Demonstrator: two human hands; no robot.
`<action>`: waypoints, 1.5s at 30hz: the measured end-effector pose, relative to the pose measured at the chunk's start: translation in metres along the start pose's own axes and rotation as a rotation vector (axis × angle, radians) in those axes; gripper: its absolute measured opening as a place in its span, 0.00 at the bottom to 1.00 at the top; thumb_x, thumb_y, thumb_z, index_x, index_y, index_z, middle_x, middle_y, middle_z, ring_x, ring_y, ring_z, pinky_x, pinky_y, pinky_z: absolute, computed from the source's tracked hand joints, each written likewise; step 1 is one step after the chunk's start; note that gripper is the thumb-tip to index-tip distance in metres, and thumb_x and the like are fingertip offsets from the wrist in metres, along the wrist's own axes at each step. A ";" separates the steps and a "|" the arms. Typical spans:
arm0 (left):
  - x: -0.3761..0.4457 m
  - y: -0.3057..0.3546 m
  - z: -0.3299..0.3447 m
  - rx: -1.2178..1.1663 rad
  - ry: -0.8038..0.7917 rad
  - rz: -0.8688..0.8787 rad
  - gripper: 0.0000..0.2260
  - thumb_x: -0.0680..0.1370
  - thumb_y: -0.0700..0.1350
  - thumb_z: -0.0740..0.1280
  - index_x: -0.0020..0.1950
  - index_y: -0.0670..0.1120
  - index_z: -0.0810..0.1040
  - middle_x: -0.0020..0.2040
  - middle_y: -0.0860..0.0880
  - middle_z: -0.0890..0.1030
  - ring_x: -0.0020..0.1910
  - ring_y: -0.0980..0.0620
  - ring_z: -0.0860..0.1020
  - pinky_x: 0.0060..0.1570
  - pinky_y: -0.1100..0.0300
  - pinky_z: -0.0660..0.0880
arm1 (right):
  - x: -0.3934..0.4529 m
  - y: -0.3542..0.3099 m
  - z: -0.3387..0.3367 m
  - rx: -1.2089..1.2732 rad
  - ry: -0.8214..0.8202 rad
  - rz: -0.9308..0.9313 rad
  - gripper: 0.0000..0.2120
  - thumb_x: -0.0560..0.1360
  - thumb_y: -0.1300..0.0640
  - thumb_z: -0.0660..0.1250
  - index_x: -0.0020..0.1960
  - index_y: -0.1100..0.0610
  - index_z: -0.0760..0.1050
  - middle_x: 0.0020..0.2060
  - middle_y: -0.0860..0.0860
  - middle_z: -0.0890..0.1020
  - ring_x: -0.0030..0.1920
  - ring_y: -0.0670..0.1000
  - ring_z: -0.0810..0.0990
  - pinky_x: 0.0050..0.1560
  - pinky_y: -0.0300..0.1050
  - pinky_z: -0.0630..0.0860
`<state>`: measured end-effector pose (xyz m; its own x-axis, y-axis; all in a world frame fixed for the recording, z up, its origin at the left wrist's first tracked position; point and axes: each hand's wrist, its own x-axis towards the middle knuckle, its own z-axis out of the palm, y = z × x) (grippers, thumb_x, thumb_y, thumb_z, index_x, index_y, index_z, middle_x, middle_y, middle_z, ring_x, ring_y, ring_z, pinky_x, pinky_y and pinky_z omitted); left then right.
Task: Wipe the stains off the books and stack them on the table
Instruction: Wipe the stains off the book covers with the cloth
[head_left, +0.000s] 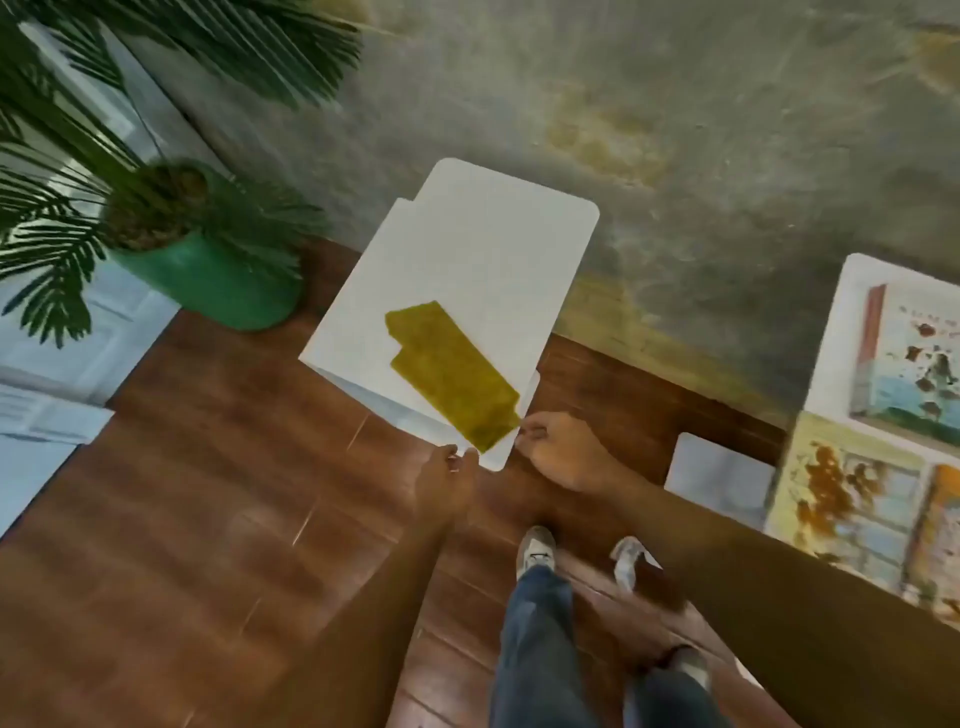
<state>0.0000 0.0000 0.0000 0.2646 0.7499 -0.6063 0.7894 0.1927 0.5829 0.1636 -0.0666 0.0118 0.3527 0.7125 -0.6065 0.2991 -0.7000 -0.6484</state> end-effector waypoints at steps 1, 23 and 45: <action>0.007 0.000 0.001 -0.073 0.003 -0.028 0.22 0.83 0.54 0.62 0.74 0.44 0.71 0.70 0.45 0.76 0.66 0.45 0.75 0.63 0.53 0.72 | 0.009 -0.004 0.002 -0.009 0.004 -0.005 0.21 0.79 0.49 0.66 0.70 0.54 0.75 0.65 0.51 0.80 0.61 0.51 0.80 0.59 0.44 0.76; 0.081 -0.004 0.025 -0.572 -0.023 -0.283 0.19 0.83 0.58 0.62 0.66 0.46 0.75 0.53 0.46 0.84 0.50 0.49 0.83 0.49 0.54 0.81 | 0.090 -0.042 0.044 0.129 0.039 0.207 0.27 0.80 0.52 0.67 0.75 0.57 0.62 0.67 0.57 0.75 0.66 0.59 0.75 0.59 0.46 0.72; 0.068 0.026 0.007 -0.791 -0.290 -0.266 0.27 0.75 0.65 0.69 0.64 0.46 0.78 0.56 0.44 0.85 0.54 0.44 0.84 0.56 0.45 0.81 | 0.020 -0.004 -0.003 0.525 -0.233 0.304 0.07 0.77 0.67 0.65 0.53 0.62 0.80 0.41 0.57 0.82 0.35 0.50 0.81 0.32 0.38 0.76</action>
<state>0.0422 0.0515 -0.0296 0.3420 0.4485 -0.8257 0.2586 0.7999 0.5416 0.1718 -0.0501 0.0035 0.1340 0.5188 -0.8443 -0.2776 -0.7982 -0.5346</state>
